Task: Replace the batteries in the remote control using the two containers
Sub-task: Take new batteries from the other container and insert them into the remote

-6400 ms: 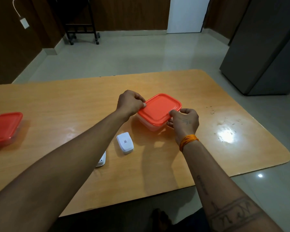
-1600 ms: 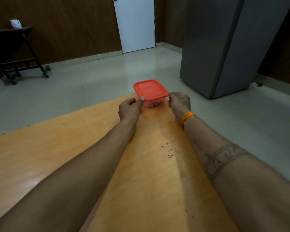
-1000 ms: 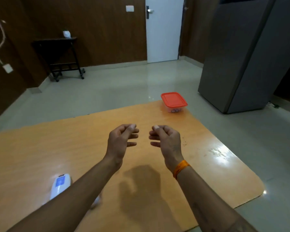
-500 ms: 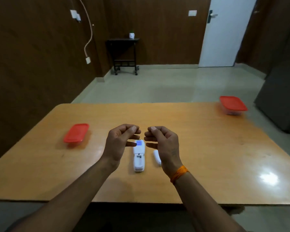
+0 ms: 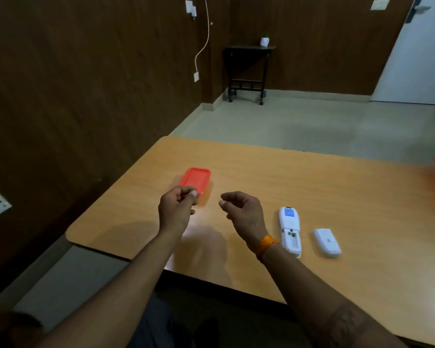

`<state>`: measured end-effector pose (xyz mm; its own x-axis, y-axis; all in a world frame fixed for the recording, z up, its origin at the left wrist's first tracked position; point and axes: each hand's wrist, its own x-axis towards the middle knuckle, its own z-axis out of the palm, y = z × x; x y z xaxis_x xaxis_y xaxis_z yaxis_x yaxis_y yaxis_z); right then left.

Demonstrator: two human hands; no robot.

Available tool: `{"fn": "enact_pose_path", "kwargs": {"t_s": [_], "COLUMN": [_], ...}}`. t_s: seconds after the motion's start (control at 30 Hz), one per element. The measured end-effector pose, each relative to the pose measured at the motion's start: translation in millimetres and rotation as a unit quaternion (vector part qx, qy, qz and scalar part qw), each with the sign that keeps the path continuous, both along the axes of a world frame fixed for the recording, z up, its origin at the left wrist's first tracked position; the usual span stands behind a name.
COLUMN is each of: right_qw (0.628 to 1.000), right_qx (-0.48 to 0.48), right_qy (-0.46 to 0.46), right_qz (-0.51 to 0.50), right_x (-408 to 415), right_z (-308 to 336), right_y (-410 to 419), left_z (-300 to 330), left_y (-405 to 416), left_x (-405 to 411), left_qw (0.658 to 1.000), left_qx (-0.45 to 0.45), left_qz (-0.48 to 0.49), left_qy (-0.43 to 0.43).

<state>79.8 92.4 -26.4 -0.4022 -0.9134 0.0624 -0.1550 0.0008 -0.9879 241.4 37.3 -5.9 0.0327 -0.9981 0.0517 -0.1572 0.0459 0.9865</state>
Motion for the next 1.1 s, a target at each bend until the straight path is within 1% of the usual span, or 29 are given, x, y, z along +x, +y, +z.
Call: {"fn": "enact_pose_path", "kwargs": {"t_s": [0.1, 0.2, 0.37, 0.43, 0.5, 0.6, 0.77, 0.87, 0.93, 1.1], "right_qw": [0.994, 0.977, 0.917, 0.899, 0.899, 0.910, 0.901, 0.884, 0.880, 0.889], "right_qx": [0.028, 0.057, 0.080, 0.072, 0.057, 0.006, -0.074, -0.077, -0.072, -0.061], "right_qy": [0.108, 0.205, 0.377, 0.415, 0.422, 0.412, 0.428, 0.458, 0.464, 0.446], "right_qz": [0.009, 0.029, 0.106, 0.116, 0.100, 0.054, 0.001, -0.051, -0.079, -0.079], "right_x": [13.3, 19.5, 20.9, 19.1, 17.5, 16.5, 20.1, 21.2, 19.2, 16.3], "right_z": [-12.5, -20.9, -27.1, -28.0, -33.1, -43.9, -51.9, -48.7, -45.9, -42.0], "right_y": [-35.4, -65.3, -101.6, -111.4, -118.2, -116.4, -96.9, -74.7, -57.9, -20.5], "left_z": [-11.5, -18.5, -34.4, -35.9, -34.3, -32.6, -37.4, -37.2, -35.3, -39.6], "left_y": [-26.9, -49.5, -75.8, -75.9, -75.7, -74.3, -72.1, -66.5, -56.9, -37.2], "left_x": [13.0, 16.0, 16.3, 15.7, 15.2, 15.9, 17.9, 18.0, 14.2, 3.8], "left_qw": [0.997, 0.991, 0.981, 0.978, 0.980, 0.984, 0.984, 0.978, 0.972, 0.964], "left_qx": [0.009, 0.030, 0.066, 0.056, 0.042, 0.031, 0.028, 0.030, 0.027, 0.017], "left_qz": [0.025, 0.035, -0.016, -0.034, -0.043, -0.050, -0.068, -0.119, -0.154, -0.192], "left_qy": [-0.065, -0.126, -0.180, -0.197, -0.187, -0.166, -0.161, -0.170, -0.173, -0.183]}}
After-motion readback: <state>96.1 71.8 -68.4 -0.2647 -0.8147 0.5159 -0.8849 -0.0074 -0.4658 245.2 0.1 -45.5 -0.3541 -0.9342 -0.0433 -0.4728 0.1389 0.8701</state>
